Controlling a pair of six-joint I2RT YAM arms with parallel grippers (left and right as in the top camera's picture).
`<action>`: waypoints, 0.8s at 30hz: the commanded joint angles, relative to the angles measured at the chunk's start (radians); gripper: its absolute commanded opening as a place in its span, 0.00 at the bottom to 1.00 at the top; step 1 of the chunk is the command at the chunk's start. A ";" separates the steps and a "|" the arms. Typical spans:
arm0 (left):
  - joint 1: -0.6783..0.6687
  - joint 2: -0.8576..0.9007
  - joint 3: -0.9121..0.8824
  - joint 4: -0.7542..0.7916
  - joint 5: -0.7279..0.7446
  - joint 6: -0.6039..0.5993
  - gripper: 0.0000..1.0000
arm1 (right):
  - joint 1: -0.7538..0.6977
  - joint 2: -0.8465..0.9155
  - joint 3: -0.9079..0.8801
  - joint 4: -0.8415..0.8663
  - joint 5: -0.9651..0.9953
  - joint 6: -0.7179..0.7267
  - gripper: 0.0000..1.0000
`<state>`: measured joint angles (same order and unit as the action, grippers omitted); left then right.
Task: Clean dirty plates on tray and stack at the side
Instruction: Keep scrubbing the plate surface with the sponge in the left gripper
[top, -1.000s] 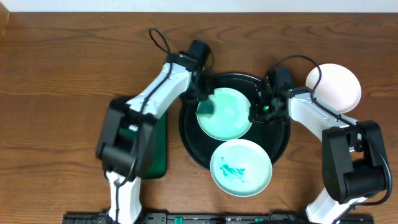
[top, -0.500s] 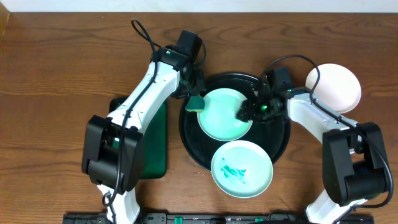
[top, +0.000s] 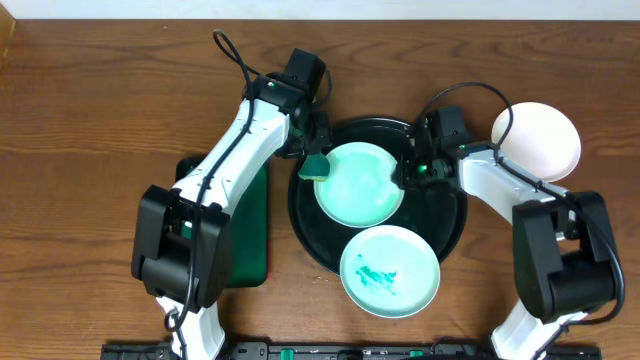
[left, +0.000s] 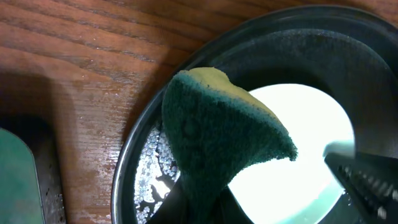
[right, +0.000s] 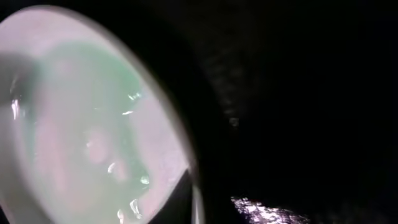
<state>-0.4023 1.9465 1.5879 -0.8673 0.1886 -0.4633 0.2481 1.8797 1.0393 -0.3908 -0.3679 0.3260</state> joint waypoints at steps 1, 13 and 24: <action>-0.024 0.000 0.000 -0.003 0.013 0.047 0.07 | 0.002 0.062 -0.010 0.000 0.004 0.037 0.01; -0.095 0.130 0.000 0.028 0.264 0.078 0.07 | 0.002 0.080 -0.010 -0.006 -0.005 0.045 0.01; -0.097 0.330 -0.001 0.291 0.769 0.148 0.07 | 0.002 0.080 -0.010 -0.037 -0.015 0.044 0.01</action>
<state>-0.4816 2.2383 1.5879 -0.6025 0.7635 -0.3500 0.2367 1.8938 1.0531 -0.4080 -0.3931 0.3378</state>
